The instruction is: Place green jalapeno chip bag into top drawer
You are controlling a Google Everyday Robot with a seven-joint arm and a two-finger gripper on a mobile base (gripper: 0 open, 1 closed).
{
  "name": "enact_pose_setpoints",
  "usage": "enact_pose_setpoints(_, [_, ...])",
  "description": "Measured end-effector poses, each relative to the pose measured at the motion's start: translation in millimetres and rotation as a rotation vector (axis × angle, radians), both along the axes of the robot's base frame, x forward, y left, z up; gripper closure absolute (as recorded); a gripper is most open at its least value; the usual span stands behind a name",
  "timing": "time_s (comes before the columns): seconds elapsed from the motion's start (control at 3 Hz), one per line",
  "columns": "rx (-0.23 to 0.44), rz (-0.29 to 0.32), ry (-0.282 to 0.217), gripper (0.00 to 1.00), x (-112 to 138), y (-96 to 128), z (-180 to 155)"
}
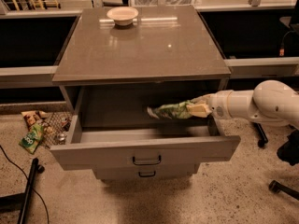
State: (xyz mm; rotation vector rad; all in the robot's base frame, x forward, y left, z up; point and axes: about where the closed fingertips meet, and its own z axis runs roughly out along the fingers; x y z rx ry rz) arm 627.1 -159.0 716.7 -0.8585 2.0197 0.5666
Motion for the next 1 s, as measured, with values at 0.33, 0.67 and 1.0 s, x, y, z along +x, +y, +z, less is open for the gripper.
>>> enact_pose_setpoints(0.33, [0.0,-0.032,0.003,0.04,6,-19,-1])
enact_pose_setpoints(0.67, [0.029,-0.049,-0.028,0.0,-5,-30,16])
enact_pose_setpoints(1.0, [0.056,-0.043,-0.052,0.0,-29,-28,36])
